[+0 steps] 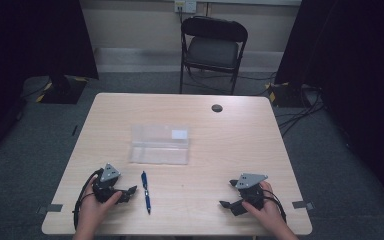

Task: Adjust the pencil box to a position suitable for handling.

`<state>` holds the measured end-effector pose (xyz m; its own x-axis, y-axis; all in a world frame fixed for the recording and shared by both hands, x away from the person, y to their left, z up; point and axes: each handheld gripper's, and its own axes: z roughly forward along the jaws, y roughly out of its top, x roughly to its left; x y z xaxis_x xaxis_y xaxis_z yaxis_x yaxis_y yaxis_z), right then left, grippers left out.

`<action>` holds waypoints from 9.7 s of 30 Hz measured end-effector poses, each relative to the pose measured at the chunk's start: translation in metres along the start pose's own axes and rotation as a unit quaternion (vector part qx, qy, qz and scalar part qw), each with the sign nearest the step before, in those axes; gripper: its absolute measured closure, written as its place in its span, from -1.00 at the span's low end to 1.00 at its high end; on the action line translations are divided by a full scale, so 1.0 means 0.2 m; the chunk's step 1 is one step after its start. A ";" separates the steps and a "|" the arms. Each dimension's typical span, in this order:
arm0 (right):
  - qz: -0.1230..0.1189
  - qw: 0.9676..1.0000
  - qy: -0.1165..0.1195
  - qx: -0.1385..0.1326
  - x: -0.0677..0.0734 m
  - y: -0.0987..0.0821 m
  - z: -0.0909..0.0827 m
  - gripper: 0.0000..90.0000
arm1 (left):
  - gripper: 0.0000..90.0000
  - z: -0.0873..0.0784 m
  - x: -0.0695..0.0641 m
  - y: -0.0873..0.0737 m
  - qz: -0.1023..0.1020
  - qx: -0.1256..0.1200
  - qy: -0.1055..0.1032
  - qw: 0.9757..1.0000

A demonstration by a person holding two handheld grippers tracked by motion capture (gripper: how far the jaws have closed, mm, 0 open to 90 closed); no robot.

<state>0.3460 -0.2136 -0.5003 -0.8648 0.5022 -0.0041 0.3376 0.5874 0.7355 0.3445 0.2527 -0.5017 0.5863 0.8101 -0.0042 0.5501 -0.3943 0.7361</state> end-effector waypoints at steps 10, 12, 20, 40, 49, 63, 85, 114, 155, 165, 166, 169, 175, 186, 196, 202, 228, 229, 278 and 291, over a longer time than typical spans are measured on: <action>0.000 1.000 0.000 0.000 0.00 0.00 0.00 -0.68 | -0.76 0.01 -0.01 0.00 -0.003 0.001 -0.002 1.000; 0.000 1.000 0.000 0.000 0.00 0.00 0.00 -0.68 | -0.74 0.00 -0.01 0.00 0.000 -0.002 -0.004 1.000; 0.000 1.000 0.000 0.000 0.00 0.00 0.00 -0.68 | -0.37 0.02 -0.01 0.04 0.018 0.000 -0.008 1.000; -0.001 1.000 0.001 0.000 0.00 0.00 0.00 -0.68 | -0.37 0.03 -0.03 0.16 0.044 -0.008 -0.026 0.999; -0.001 1.000 0.001 0.000 0.00 0.00 0.00 -0.68 | -0.39 0.04 0.00 0.22 0.038 -0.009 -0.028 0.999; -0.001 1.000 0.002 0.000 0.00 0.00 0.00 -0.68 | -0.42 0.11 0.05 0.29 0.027 -0.010 -0.022 0.999; -0.001 1.000 0.002 0.000 0.00 0.00 0.00 -0.69 | -0.40 0.23 0.10 0.36 0.053 0.011 -0.012 0.998; -0.001 1.000 0.002 0.000 0.00 0.00 0.00 -0.69 | 0.39 0.22 0.03 0.31 0.014 0.046 -0.010 0.999; -0.001 1.000 0.002 0.000 0.00 0.00 0.00 -0.69 | 0.90 0.24 0.01 0.34 -0.026 0.042 -0.010 0.999; -0.001 1.000 0.002 0.000 0.00 0.00 0.00 -0.68 | 0.87 0.25 0.01 0.34 -0.034 0.038 -0.011 0.999; -0.001 1.000 0.002 0.000 0.00 0.00 0.00 -0.68 | 0.82 0.25 0.01 0.34 -0.038 0.035 -0.007 0.999; -0.001 1.000 0.002 0.000 0.00 0.00 0.00 -0.68 | 0.62 0.24 0.02 0.34 -0.040 0.028 -0.015 0.999; -0.001 1.000 0.002 0.000 0.00 0.00 0.00 -0.69 | 0.46 0.19 0.00 0.34 -0.031 0.022 -0.017 0.999; -0.001 1.000 0.002 0.000 0.00 0.00 0.00 -0.69 | 0.17 0.08 -0.08 0.34 -0.024 0.011 -0.034 0.999; -0.001 1.000 0.002 0.000 0.00 0.00 0.00 -0.69 | 0.09 -0.02 -0.16 0.25 -0.026 0.013 -0.026 0.999; -0.001 1.000 0.002 0.000 0.00 0.00 0.00 -0.69 | 0.12 -0.03 -0.17 0.20 -0.032 0.025 -0.023 0.999; -0.001 1.000 0.002 0.000 0.00 0.00 0.00 -0.68 | 0.16 0.07 -0.29 0.19 -0.040 0.030 -0.041 0.998; -0.001 1.000 0.002 0.000 0.00 0.00 0.00 -0.68 | 0.15 0.07 -0.29 0.19 -0.040 0.030 -0.041 0.998; -0.001 1.000 0.002 0.000 0.00 0.00 0.00 -0.69 | 0.49 0.10 -0.37 0.22 -0.035 0.034 -0.067 0.997; -0.001 1.000 0.002 0.000 0.00 0.00 0.00 -0.69 | 0.40 0.05 -0.35 0.15 -0.025 0.035 -0.047 0.998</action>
<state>0.3458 -0.2139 -0.5003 -0.8667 0.4987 -0.0024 0.3363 0.5880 0.7357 0.3257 0.1788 -0.4867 0.6080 0.7869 -0.1055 0.6185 -0.3861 0.6844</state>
